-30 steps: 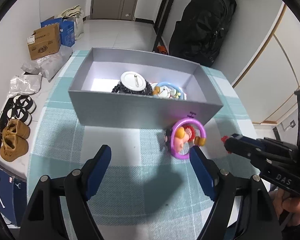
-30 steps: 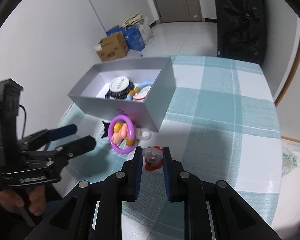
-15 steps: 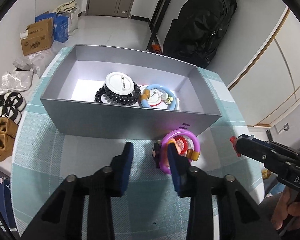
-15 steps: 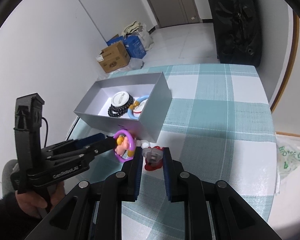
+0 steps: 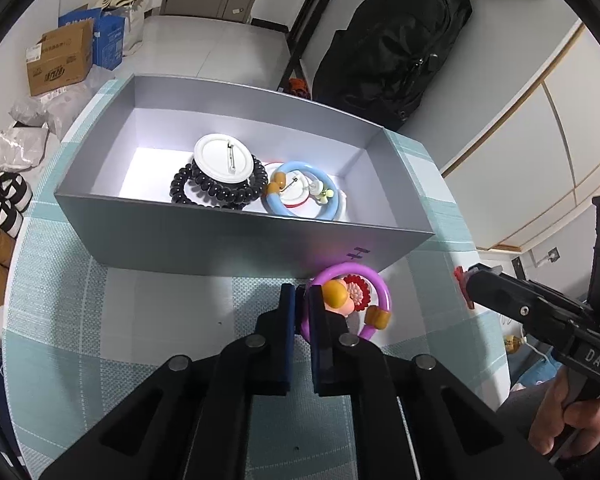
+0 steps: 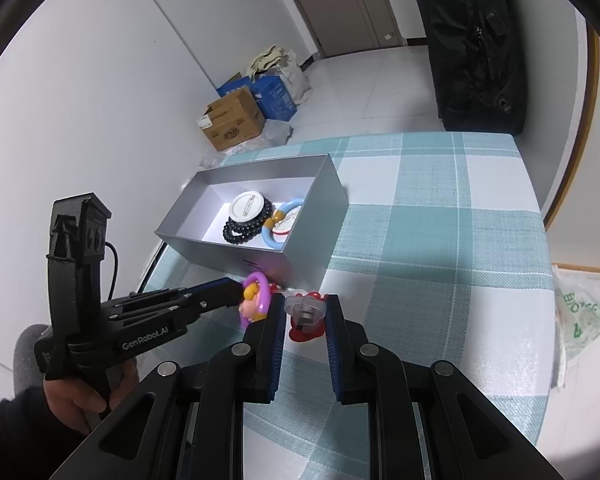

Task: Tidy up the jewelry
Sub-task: 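Grasp the pink ring toy with the left tool while the right tool lifts the pacifier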

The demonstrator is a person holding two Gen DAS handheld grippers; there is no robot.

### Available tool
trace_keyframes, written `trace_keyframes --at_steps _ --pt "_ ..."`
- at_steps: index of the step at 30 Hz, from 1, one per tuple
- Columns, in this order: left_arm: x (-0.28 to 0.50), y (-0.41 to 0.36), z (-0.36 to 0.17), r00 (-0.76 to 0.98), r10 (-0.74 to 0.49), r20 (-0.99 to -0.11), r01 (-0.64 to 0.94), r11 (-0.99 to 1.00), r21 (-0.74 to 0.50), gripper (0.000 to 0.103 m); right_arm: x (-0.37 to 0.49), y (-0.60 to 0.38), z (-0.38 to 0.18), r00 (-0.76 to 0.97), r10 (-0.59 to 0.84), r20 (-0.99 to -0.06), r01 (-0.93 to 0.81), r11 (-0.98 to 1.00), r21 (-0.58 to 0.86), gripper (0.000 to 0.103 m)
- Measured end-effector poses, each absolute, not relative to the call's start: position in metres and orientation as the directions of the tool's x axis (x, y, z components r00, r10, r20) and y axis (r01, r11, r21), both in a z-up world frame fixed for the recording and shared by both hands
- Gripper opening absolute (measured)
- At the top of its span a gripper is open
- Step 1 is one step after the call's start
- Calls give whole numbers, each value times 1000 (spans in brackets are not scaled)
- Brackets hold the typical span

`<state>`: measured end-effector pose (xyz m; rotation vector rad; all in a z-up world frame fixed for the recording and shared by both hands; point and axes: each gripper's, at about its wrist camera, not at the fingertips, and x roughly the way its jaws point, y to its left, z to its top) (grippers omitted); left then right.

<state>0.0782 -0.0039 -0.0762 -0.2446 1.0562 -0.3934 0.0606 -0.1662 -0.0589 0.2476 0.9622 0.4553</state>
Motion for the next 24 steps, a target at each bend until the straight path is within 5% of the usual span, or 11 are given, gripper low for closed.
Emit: trace_keyframes --at_steps 24 --pt "60 5 -38 489 -437 -755 240 899 -366 0 64 -155 -53 506 489 -711 -268 872 409 18"
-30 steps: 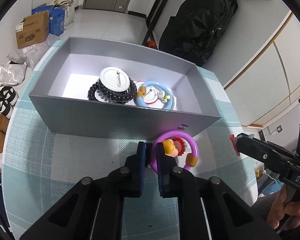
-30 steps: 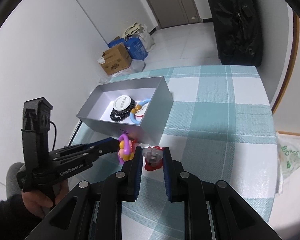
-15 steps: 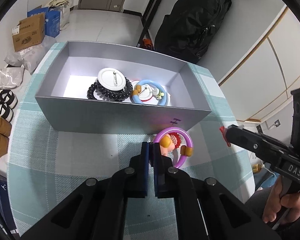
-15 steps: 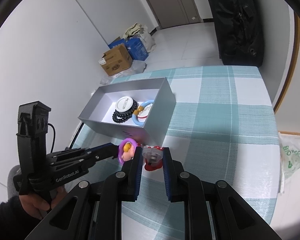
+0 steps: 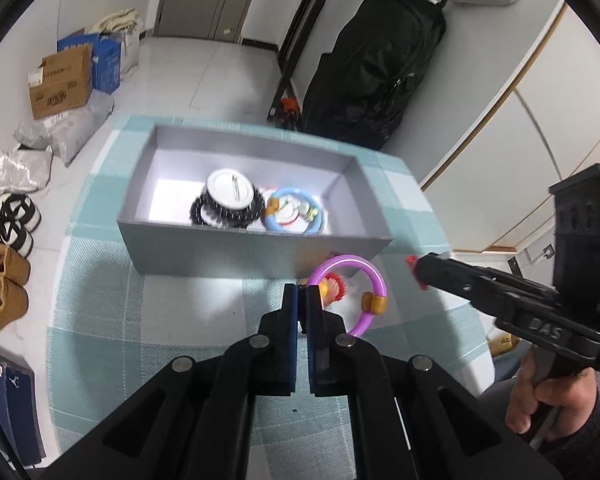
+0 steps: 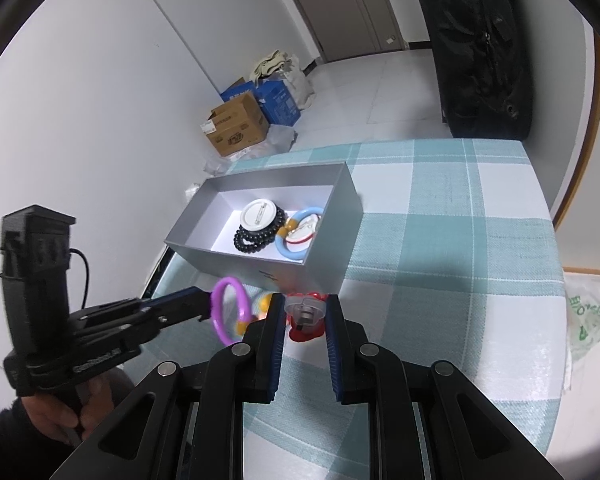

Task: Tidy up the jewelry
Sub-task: 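Grasp the pink ring toy with the left tool while the right tool lifts the pacifier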

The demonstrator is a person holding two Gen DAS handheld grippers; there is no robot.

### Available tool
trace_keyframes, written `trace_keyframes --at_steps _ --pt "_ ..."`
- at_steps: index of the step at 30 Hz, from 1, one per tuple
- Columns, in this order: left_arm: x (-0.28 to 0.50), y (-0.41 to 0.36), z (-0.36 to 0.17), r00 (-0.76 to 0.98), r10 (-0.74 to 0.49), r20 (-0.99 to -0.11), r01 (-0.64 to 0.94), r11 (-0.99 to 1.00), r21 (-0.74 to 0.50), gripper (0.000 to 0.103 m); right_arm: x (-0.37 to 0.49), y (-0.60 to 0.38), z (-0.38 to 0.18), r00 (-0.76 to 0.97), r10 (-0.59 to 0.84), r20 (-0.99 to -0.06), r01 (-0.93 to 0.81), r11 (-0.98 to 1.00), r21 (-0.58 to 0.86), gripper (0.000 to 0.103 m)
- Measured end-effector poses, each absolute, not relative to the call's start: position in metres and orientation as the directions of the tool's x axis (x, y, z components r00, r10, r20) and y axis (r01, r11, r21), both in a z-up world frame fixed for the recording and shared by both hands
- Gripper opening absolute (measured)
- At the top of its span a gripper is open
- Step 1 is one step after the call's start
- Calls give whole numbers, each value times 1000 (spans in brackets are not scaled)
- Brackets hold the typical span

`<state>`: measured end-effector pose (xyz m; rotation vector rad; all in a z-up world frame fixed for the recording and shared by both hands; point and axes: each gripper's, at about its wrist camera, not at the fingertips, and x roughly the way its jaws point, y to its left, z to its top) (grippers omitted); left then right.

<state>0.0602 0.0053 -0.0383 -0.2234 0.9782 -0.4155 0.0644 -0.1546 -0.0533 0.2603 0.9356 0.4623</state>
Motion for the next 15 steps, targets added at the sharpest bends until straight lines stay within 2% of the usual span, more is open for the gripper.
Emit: trace_keyframes --at_steps 15 --pt "68 27 -12 583 -439 -684 184 891 -416 0 73 -151 -29 554 532 -640 -283 844 456 18"
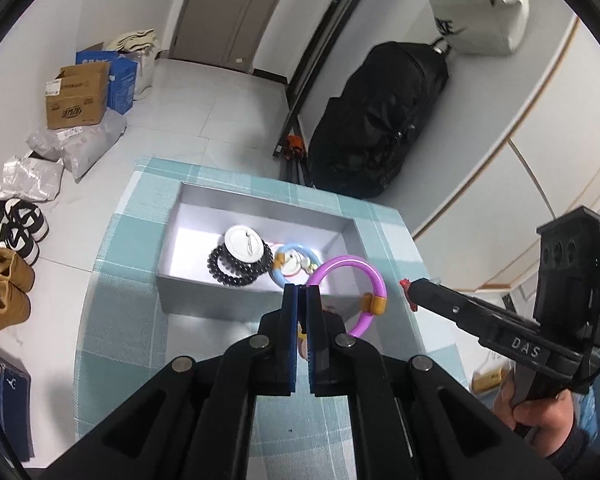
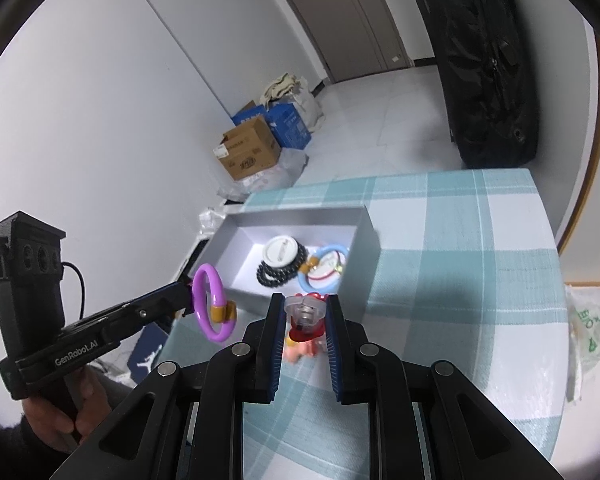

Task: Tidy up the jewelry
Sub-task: 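Grasp the pink ring toy with the left tool while the right tool lifts the pacifier, then lower the pink ring into the box with the left tool while the right tool drops the pacifier there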

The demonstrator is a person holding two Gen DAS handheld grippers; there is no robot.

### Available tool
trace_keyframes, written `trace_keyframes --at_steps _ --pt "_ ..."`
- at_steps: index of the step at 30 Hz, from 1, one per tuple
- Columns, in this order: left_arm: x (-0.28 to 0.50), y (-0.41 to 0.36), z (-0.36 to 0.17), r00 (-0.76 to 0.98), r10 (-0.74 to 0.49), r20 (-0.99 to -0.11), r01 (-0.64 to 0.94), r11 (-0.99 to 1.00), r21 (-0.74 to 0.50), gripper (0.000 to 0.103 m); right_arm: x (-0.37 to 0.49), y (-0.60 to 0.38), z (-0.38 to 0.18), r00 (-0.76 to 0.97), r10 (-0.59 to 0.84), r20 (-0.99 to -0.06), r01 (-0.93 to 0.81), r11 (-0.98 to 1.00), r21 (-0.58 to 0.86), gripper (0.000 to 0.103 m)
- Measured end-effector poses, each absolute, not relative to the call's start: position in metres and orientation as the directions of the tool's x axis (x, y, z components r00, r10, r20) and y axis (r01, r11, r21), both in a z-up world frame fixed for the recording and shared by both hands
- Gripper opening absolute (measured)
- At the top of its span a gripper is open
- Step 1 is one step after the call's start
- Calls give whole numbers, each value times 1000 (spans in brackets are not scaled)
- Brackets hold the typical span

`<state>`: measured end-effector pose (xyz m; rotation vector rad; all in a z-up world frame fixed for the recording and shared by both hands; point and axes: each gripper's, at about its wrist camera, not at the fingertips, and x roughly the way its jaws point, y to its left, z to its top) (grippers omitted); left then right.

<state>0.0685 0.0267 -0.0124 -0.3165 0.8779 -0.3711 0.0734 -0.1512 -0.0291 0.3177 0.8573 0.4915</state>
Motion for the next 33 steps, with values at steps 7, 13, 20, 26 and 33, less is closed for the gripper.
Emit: trace_keyframes --at_steps 7,13,20,26,33 --pt "77 33 -9 605 -417 -678 153 897 -415 0 84 -140 -17 557 559 -614 -316 827 465 18" --pt "88 39 -10 607 -399 -687 118 901 -418 0 98 -133 -14 548 584 -600 -333 809 483 18" --pt "105 43 -14 600 -387 -701 87 902 -423 0 119 -128 -19 535 596 -599 -321 799 508 18" --pt "118 41 -13 598 -380 -706 90 907 -412 0 141 -129 -26 513 604 -610 -302 792 531 18" --pt "136 42 -27 561 -385 -733 60 902 -428 0 157 -132 -37 496 600 -628 -281 795 538 18"
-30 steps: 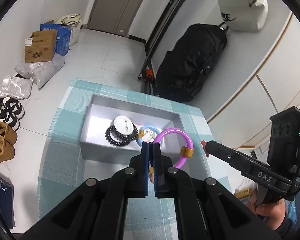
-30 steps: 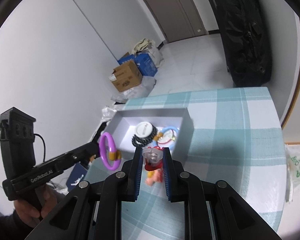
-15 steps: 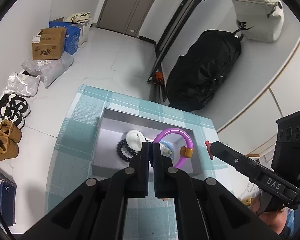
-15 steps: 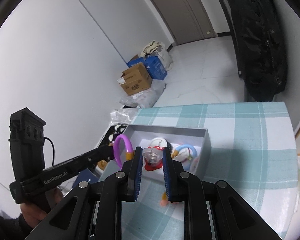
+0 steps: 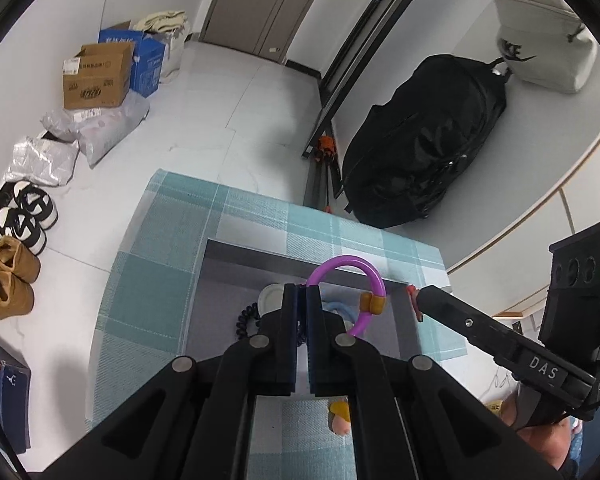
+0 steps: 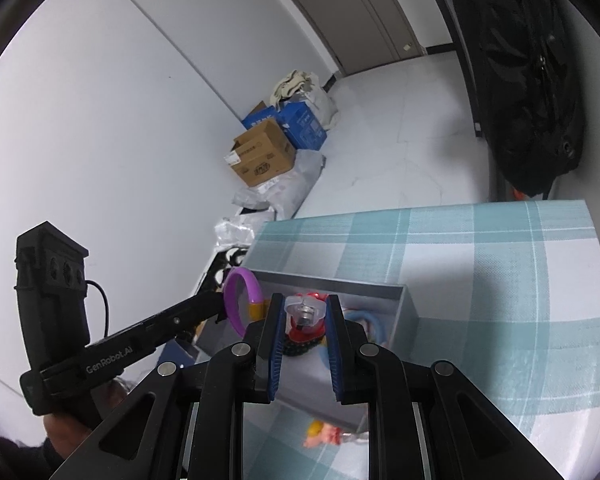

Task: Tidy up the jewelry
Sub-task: 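Lower the pink ring into the box with the left tool while the right tool drops the pacifier there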

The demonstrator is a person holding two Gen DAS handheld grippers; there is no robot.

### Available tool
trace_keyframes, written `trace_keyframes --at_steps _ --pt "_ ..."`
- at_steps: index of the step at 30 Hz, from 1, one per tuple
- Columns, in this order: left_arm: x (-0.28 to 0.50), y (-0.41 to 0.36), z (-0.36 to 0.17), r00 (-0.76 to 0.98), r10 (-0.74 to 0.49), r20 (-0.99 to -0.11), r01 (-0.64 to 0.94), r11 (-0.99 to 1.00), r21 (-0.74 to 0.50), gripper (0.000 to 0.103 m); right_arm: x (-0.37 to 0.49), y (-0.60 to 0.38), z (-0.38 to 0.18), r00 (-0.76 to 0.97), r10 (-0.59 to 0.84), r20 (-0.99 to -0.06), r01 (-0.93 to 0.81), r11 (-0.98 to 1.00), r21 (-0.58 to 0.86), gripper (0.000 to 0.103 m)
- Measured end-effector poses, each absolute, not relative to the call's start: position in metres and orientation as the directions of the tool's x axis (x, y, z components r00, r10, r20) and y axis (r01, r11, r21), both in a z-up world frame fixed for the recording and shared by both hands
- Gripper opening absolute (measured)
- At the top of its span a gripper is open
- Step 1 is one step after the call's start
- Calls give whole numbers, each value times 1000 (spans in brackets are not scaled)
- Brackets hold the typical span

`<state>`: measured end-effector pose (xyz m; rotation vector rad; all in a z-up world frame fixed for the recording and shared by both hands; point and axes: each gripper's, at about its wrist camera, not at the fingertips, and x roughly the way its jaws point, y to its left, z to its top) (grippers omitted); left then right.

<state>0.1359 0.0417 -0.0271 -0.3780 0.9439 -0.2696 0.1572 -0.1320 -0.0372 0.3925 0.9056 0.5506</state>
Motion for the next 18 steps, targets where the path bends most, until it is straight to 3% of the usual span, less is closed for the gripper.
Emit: trace_keyframes --at_steps 18 --pt "146 31 -40 508 -391 -768 57 904 -423 0 170 -129 -56 444 606 -660 -241 791 563 18"
